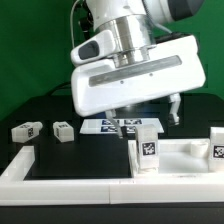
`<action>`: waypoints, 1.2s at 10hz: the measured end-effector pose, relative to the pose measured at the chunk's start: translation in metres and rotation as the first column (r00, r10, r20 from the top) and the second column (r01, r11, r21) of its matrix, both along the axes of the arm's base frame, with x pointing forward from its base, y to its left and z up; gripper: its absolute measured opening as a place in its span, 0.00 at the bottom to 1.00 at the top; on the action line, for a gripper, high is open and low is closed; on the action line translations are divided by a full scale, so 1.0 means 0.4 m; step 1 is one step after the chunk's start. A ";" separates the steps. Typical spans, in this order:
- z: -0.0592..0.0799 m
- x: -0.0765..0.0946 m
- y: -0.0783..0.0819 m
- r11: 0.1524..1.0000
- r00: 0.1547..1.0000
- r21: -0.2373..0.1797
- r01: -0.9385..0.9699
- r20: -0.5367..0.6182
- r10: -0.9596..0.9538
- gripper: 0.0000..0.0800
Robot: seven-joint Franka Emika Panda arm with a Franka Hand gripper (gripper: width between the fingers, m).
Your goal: Assemble square table
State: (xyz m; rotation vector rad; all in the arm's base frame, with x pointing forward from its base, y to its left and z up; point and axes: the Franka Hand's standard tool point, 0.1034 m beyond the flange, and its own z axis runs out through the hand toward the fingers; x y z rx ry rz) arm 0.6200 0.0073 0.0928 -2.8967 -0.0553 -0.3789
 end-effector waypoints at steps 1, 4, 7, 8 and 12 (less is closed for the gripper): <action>-0.007 0.009 0.007 1.000 1.000 0.013 -0.006 -0.030 0.006 0.81; -0.034 0.010 0.020 1.000 0.999 0.022 -0.015 -0.052 0.016 0.81; -0.035 0.012 0.008 1.000 0.999 0.011 -0.023 -0.035 0.024 0.81; -0.035 0.012 0.007 1.000 0.999 0.011 -0.023 -0.035 0.024 0.81; -0.036 -0.009 0.004 0.999 0.989 -0.024 0.035 -0.141 -0.038 0.81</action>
Offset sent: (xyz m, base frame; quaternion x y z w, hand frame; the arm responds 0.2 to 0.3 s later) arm -0.0013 -0.0039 -0.0067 -0.0081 0.0200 -0.0149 0.9997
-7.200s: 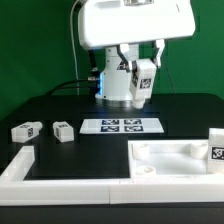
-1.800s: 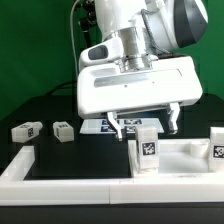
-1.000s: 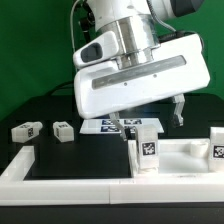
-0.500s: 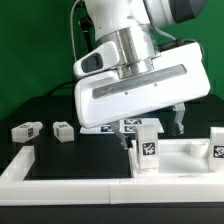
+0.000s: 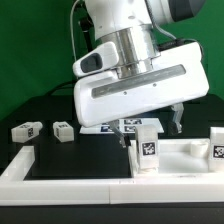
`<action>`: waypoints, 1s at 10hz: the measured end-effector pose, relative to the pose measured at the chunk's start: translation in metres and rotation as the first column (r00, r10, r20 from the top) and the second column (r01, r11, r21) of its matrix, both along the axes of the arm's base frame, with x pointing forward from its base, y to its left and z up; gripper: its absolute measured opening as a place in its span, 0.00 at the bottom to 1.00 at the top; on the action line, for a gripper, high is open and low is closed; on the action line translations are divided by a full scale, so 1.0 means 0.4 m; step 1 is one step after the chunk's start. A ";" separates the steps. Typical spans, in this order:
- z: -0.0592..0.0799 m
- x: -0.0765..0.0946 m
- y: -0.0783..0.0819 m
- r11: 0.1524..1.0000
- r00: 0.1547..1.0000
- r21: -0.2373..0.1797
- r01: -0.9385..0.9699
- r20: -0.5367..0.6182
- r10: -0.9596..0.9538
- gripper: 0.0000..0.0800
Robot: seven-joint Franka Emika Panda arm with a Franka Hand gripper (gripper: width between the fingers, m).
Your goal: Assemble square table
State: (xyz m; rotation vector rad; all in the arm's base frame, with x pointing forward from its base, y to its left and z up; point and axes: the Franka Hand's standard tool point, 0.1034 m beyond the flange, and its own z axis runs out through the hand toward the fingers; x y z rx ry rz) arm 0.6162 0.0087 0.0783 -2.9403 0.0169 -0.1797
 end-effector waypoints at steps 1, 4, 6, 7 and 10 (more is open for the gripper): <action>-0.016 -0.003 0.000 1.000 1.000 -0.019 0.011 -0.005 -0.011 0.81; -0.042 -0.013 -0.052 0.999 1.000 -0.045 -0.018 0.006 0.018 0.81; -0.042 -0.013 -0.044 0.999 1.000 -0.043 -0.010 0.004 0.010 0.78; -0.042 -0.013 -0.044 0.999 1.000 -0.043 -0.012 0.004 0.012 0.56; -0.042 -0.013 -0.035 0.989 0.989 -0.008 0.149 -0.022 -0.149 0.33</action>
Offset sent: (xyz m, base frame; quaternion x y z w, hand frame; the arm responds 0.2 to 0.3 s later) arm -0.0043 -0.0222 -0.0037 0.0172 0.0233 -0.0403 0.9988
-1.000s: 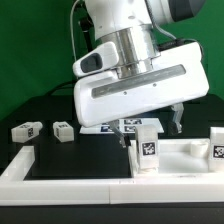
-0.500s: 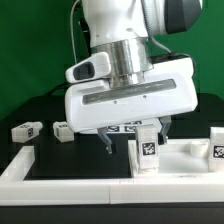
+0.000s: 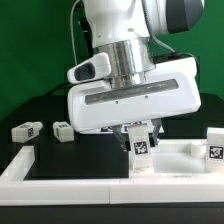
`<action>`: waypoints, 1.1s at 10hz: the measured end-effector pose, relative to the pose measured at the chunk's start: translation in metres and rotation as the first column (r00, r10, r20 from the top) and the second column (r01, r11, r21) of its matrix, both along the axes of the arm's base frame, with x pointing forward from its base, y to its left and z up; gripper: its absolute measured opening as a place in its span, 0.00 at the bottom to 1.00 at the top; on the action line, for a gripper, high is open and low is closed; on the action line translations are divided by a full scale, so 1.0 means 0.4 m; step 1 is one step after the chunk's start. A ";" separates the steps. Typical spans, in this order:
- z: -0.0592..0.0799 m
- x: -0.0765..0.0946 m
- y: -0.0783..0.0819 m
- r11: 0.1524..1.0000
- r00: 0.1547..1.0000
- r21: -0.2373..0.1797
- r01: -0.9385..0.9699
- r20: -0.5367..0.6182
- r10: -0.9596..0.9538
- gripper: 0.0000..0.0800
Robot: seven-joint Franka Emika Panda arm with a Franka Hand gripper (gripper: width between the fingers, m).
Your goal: Assemble square table
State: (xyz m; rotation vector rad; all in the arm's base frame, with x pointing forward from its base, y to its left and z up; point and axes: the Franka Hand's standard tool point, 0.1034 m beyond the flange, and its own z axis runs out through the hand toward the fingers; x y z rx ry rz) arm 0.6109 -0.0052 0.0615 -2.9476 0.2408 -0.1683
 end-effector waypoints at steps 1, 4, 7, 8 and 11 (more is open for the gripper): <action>0.000 0.000 0.003 0.999 0.999 0.012 0.051 -0.008 -0.051 0.33; 0.002 0.010 0.013 0.930 0.929 0.032 0.365 -0.076 -0.362 0.33; -0.002 0.013 0.023 0.642 0.640 0.045 0.765 -0.167 -0.750 0.34; -0.005 0.019 0.027 0.414 0.418 0.063 0.908 -0.216 -0.882 0.34; -0.006 0.018 0.031 0.303 0.311 0.068 0.950 -0.244 -0.919 0.34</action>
Offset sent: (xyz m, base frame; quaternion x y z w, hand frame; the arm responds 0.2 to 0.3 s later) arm 0.0143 0.0125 -0.0005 -0.0225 -0.0243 0.2792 0.9597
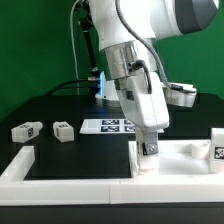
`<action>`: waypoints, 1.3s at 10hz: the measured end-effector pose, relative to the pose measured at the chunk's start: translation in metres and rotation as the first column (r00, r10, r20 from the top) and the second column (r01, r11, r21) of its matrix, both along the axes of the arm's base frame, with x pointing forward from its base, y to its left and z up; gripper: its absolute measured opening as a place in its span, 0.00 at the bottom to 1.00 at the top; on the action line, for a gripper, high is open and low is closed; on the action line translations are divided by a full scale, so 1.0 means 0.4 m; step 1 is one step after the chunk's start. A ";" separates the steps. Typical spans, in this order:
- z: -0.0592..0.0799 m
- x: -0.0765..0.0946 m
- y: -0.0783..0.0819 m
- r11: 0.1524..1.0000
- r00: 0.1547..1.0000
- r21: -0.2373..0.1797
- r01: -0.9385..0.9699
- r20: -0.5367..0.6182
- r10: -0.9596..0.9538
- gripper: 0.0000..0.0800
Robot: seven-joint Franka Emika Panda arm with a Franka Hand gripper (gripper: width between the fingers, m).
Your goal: Assemble square table
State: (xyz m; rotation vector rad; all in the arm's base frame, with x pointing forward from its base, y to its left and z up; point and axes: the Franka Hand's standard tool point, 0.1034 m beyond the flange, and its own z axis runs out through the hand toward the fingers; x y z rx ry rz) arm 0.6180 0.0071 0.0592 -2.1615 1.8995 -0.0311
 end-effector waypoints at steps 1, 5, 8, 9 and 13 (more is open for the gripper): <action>0.001 -0.001 0.000 0.997 0.997 -0.014 -0.072 0.009 0.072 0.57; 0.028 0.003 0.012 0.760 0.762 -0.097 -0.643 0.012 0.647 0.81; 0.028 0.002 0.011 0.610 0.613 -0.140 -0.780 0.024 0.789 0.81; 0.028 0.007 -0.001 0.426 0.435 -0.187 -0.885 -0.008 0.901 0.81; 0.026 0.017 -0.011 0.308 0.321 -0.219 -0.926 -0.028 0.947 0.46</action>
Offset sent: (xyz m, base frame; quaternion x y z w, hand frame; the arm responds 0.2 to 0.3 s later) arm 0.0019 0.0140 0.0181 -0.1220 -0.0647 -0.5252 0.8397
